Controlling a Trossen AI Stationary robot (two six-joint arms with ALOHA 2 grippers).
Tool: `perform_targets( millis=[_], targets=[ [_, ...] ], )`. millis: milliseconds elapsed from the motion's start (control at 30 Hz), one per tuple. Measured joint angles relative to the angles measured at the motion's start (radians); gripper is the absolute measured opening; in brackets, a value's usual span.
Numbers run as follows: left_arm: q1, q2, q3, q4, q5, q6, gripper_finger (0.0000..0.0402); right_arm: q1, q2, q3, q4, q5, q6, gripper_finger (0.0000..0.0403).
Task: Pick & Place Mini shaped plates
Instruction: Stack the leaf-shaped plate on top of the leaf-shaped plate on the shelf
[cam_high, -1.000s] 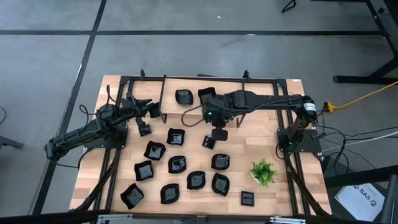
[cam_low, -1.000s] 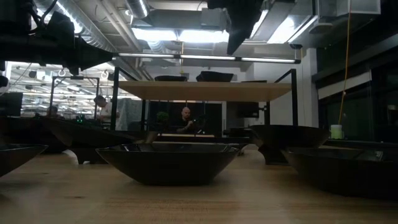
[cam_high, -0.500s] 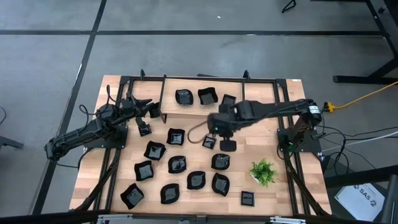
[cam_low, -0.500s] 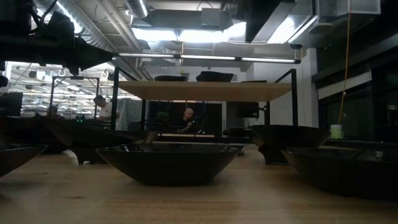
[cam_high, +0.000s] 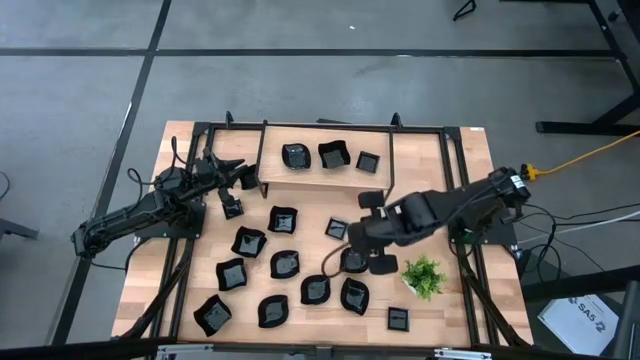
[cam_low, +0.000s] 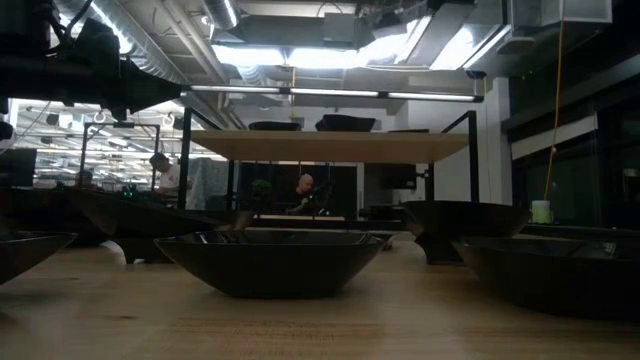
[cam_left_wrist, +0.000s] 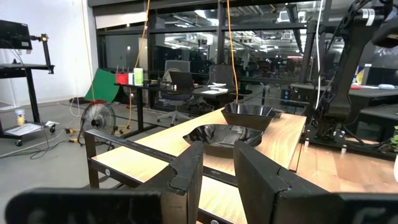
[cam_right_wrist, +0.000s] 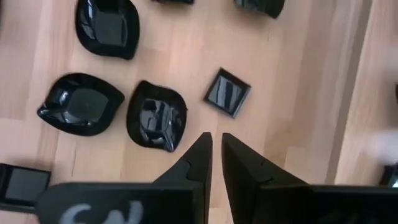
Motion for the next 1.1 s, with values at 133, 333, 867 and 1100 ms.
perform_targets(
  millis=[133, 333, 867, 1100],
  targets=[
    [0.0, 0.0, 0.0, 0.0, 0.0, 0.0, 0.0086, 0.017, -0.043, -0.123, 0.115, -0.009, -0.029, 0.0037],
    [0.0, 0.0, 0.0, 0.0, 0.0, -0.001, 0.0086, 0.017, -0.175, -0.39, 0.37, -0.064, -0.02, 0.0037],
    [0.0, 0.0, 0.0, 0.0, 0.0, -0.001, 0.0086, 0.016, -0.262, -0.794, 0.671, -0.062, 0.028, 0.0037],
    [0.0, 0.0, 0.0, 0.0, 0.0, 0.0, 0.0086, 0.016, -0.261, -0.833, 0.672, -0.062, 0.031, 0.0037]
  ],
)
